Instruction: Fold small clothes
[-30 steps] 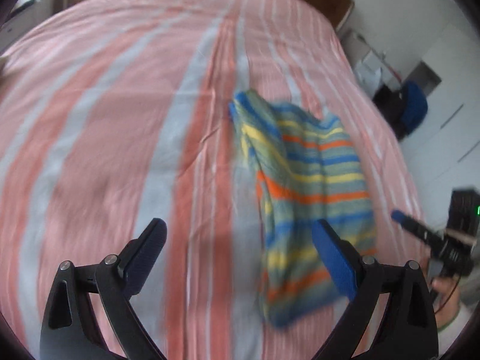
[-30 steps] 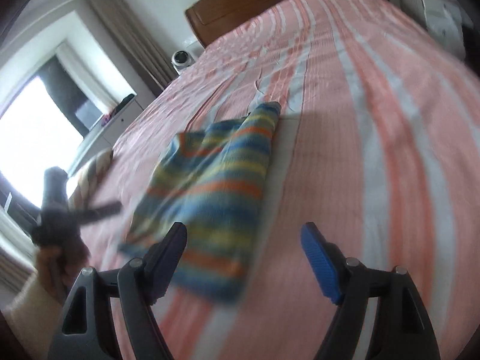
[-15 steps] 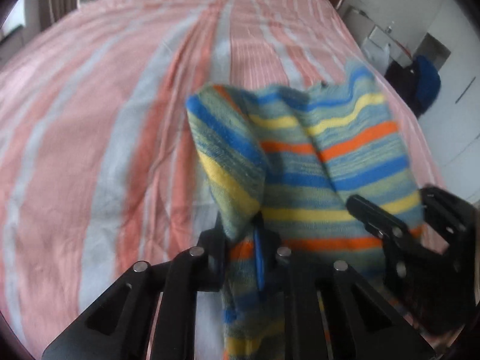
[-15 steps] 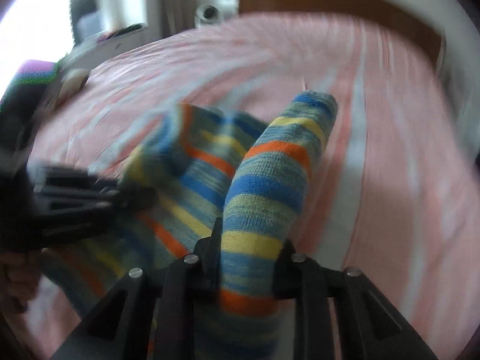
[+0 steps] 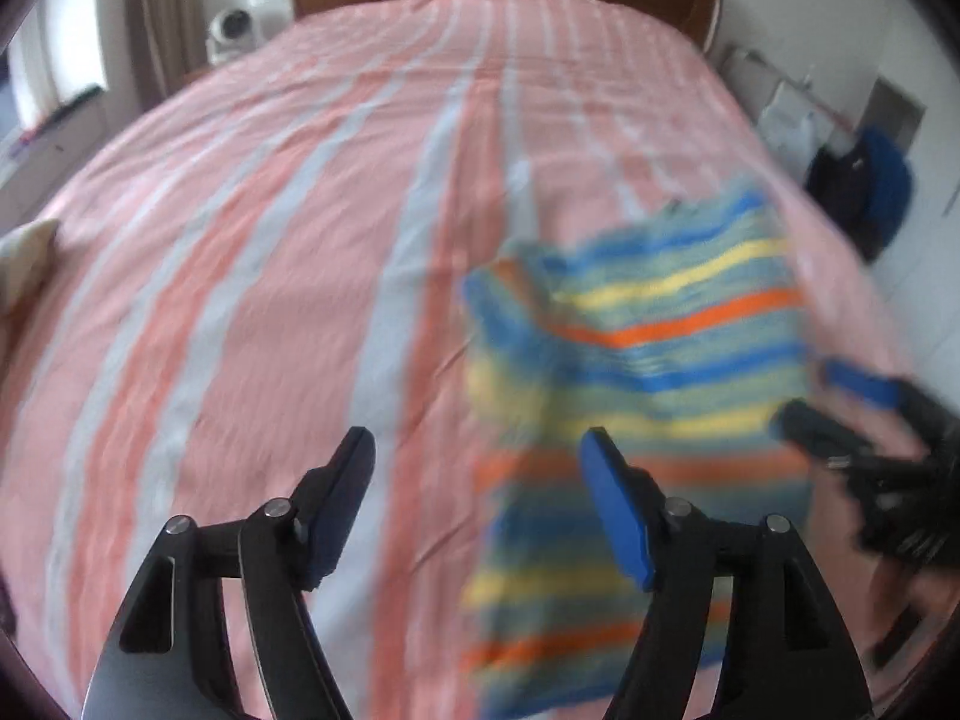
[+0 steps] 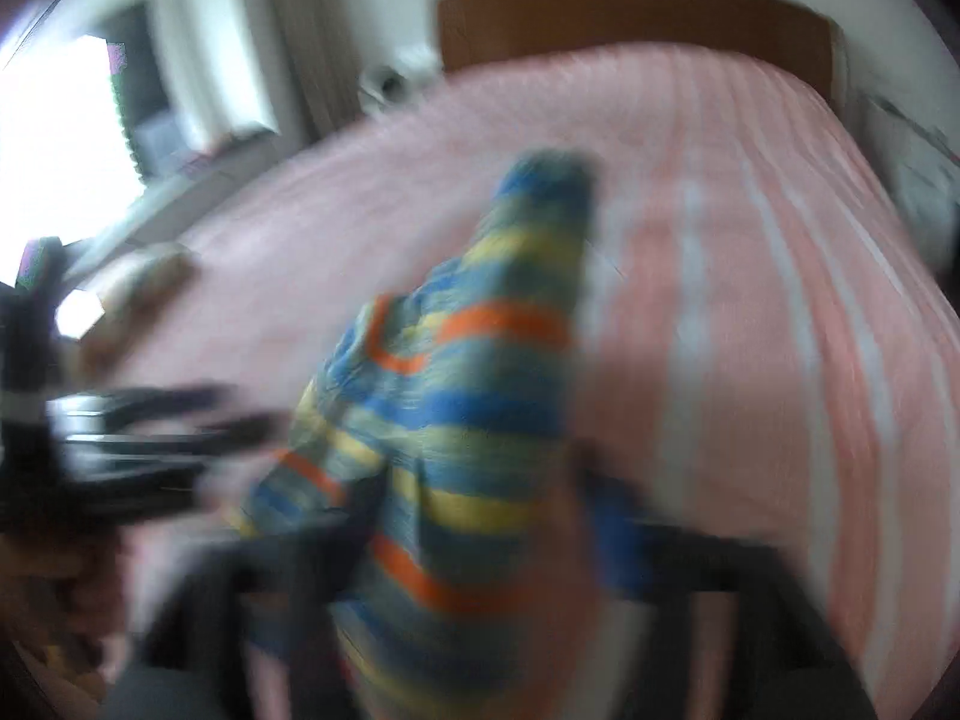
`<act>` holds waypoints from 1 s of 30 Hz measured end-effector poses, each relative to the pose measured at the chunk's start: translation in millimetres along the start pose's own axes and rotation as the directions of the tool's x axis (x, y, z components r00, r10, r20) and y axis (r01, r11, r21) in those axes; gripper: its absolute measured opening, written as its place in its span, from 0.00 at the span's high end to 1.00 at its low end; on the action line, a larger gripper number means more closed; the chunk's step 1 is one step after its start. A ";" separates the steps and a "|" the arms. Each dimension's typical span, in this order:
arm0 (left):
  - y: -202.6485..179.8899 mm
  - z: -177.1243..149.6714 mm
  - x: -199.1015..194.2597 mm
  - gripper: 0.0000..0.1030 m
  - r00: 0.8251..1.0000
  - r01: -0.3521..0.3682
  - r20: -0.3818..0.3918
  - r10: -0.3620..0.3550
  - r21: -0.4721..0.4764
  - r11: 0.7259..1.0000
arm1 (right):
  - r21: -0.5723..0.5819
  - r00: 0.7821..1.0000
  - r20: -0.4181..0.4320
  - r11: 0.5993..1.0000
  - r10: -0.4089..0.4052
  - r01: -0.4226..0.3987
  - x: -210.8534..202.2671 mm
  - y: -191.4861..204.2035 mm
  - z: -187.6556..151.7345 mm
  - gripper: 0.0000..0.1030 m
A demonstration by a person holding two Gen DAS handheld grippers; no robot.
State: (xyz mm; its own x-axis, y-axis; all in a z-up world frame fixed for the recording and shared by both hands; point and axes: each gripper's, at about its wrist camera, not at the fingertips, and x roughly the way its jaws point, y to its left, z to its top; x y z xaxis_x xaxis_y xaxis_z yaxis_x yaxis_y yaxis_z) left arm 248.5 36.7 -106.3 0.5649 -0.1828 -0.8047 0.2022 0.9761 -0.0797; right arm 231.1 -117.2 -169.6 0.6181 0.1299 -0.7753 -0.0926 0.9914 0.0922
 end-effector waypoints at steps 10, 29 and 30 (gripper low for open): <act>-33.3 -71.3 -136.2 0.00 0.900 -0.271 0.368 0.232 0.058 0.961 | -0.117 0.948 0.244 0.964 -0.205 0.239 -145.6 -36.8 -67.6 0.00; -80.1 -139.1 -219.0 0.00 0.922 -0.295 0.262 0.285 -0.001 0.956 | 0.001 0.969 0.240 0.999 0.053 -0.054 -251.7 -8.9 -166.2 0.00; -84.8 -140.0 -223.8 0.00 0.928 -0.274 0.267 0.261 0.012 0.962 | 0.003 0.969 0.243 0.999 0.049 -0.052 -254.9 -8.2 -162.5 0.00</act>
State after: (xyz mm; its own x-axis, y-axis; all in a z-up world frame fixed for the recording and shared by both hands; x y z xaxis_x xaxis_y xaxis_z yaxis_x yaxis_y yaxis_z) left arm -7.1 11.3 -1.8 0.7901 0.0539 -0.6106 0.0495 0.9873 0.1512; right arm -52.6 -160.8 -74.3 0.7842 0.1782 -0.5944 -0.1219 0.9834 0.1341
